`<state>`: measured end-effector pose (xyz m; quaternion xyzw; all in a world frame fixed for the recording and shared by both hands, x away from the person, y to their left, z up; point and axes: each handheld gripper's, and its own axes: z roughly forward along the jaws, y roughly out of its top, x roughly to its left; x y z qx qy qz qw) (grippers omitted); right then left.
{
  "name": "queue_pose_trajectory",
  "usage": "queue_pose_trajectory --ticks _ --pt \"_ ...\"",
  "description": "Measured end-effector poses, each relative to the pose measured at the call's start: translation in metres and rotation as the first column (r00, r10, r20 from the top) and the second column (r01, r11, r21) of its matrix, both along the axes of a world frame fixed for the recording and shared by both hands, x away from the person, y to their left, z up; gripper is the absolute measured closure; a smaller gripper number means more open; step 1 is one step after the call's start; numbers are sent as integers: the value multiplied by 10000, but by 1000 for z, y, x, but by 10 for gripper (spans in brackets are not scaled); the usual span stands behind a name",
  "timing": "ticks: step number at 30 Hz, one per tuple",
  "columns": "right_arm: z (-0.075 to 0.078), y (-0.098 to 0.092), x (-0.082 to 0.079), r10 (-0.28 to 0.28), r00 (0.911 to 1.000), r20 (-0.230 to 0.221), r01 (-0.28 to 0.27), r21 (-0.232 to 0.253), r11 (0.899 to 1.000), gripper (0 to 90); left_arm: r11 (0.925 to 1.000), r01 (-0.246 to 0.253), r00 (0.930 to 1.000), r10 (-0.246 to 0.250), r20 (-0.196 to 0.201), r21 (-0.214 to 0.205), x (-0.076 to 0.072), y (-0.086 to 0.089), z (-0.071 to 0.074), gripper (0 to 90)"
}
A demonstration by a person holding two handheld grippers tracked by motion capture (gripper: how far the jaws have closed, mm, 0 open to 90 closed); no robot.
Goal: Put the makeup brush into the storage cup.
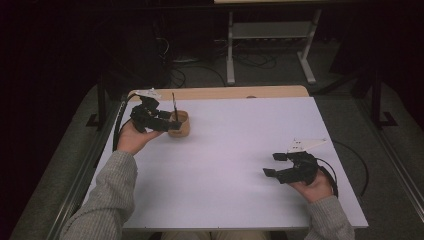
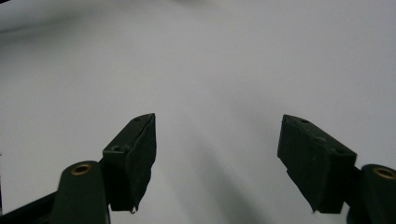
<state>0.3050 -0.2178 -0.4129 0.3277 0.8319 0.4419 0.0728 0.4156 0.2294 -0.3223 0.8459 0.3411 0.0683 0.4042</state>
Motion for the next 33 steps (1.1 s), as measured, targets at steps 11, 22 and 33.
queue_pose_trajectory --ticks 11,22,33 --pt "-1 1 -1 14 10000 -13 -14 -41 10000 268 9999 150 9999 -150 -74 4 -6 -4 -8 302" --pt "-1 0 -1 -35 10000 -46 35 -22 10000 269 9997 248 9997 -248 2 -29 -16 -9 -10 295" --pt "-1 0 -1 -43 10000 -23 43 -28 10000 268 9988 496 9988 -496 -13 53 -23 -13 -16 289"
